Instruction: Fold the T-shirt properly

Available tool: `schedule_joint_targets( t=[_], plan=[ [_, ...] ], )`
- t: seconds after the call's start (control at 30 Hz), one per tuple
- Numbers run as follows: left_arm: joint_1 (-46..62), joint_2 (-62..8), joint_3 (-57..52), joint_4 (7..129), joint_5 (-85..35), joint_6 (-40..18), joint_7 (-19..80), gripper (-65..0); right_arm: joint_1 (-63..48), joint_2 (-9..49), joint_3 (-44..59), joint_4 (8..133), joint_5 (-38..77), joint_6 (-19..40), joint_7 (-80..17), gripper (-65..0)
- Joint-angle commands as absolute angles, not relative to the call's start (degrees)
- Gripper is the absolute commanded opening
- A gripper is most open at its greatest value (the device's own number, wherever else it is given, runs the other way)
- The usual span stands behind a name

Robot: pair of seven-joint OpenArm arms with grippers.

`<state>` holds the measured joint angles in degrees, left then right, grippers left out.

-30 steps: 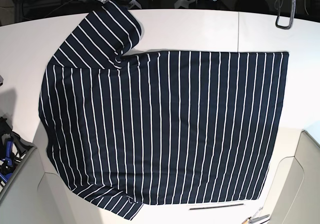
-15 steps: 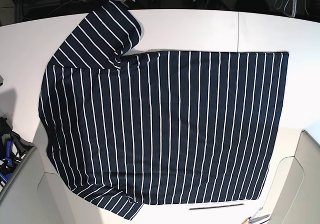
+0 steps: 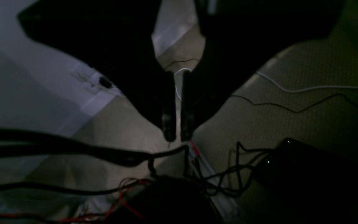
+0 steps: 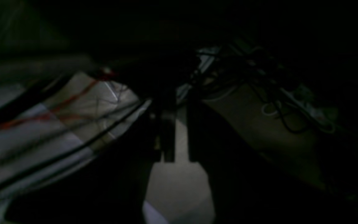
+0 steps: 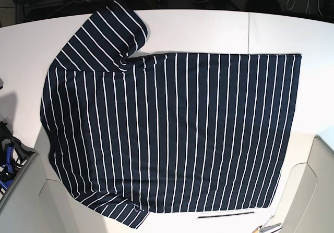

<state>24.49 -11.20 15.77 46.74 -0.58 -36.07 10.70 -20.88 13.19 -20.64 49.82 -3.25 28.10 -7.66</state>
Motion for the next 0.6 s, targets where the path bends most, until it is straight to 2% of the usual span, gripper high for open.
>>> schedule_joint_targets(
  t=[0.0,0.33,0.57],
  plan=[
    [25.54,-11.64,14.70,47.33,-1.08,-36.64,10.52,-60.9,-22.57,14.24,-20.64,51.92,-2.31,28.77,-7.09,-59.1],
    [29.87,-11.62,2.76,49.76,-3.81,-40.00,10.52,-60.9,-33.93,20.40,-20.58,66.28,-2.33,28.73,-7.11,-59.1],
    [38.22,-11.81,-1.78,62.19,-4.08,-40.00,10.52,-60.8,-41.65,25.47,-19.70,79.40,-1.85,28.77,-7.14,-59.1]
  ],
)
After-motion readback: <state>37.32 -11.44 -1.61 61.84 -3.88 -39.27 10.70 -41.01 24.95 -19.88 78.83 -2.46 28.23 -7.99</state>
